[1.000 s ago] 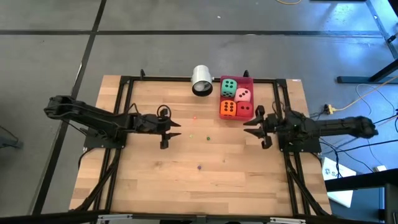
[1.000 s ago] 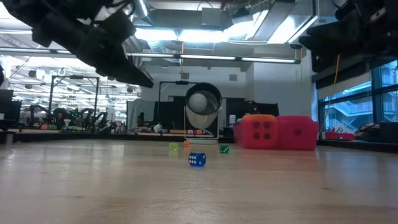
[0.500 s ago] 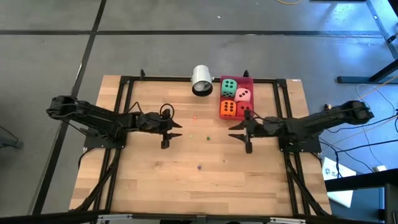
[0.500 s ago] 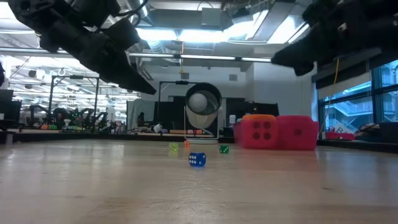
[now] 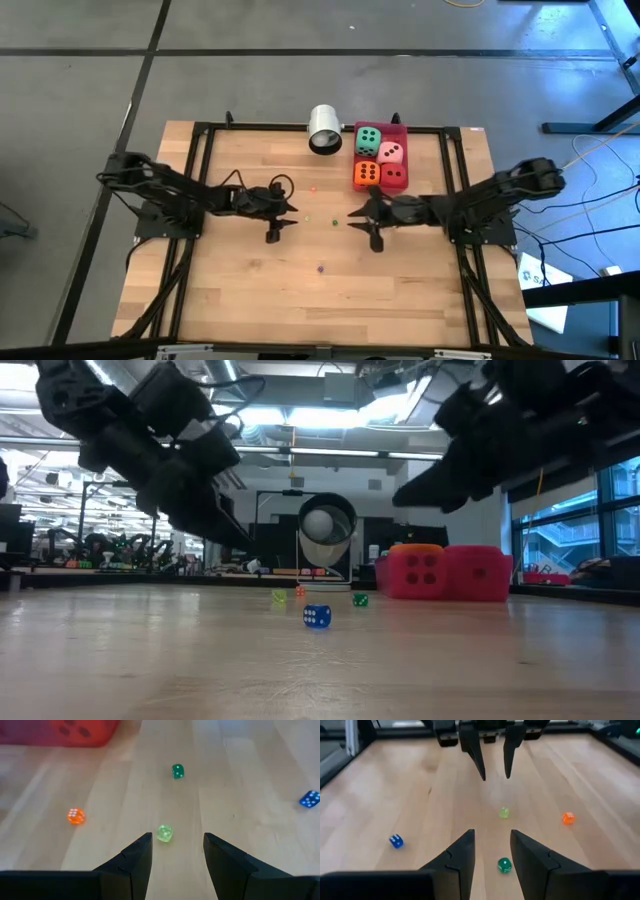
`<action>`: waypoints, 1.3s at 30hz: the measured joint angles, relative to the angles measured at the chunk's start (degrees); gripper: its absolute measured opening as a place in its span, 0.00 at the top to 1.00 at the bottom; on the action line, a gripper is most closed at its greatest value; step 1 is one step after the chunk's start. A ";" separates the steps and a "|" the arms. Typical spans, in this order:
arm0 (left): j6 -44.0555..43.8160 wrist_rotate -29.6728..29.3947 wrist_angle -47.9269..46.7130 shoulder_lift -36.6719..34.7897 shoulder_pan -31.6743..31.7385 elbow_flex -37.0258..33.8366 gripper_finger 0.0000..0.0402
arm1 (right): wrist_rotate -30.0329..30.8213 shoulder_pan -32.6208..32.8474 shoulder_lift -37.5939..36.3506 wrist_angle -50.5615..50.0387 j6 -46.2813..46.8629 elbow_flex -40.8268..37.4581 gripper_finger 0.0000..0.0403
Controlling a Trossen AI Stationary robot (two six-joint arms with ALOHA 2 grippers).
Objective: Pick & Place Dice
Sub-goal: Put the small light green dice into the red bin
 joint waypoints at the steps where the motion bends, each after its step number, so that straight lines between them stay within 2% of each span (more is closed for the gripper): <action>1: 0.06 0.00 0.62 0.87 0.00 0.00 0.57 | 0.00 0.00 1.48 0.00 -0.28 0.74 0.69; 10: 3.07 1.97 8.67 7.67 0.05 0.02 0.57 | -0.10 0.00 10.05 0.00 -3.93 7.22 0.69; 26: 4.68 9.83 8.68 16.71 5.26 4.74 0.57 | -0.22 -0.07 10.14 -0.02 -4.81 7.77 0.69; 39: 4.63 10.56 8.16 19.16 5.25 6.40 0.57 | -0.22 -0.07 10.12 -0.50 -4.74 7.77 0.69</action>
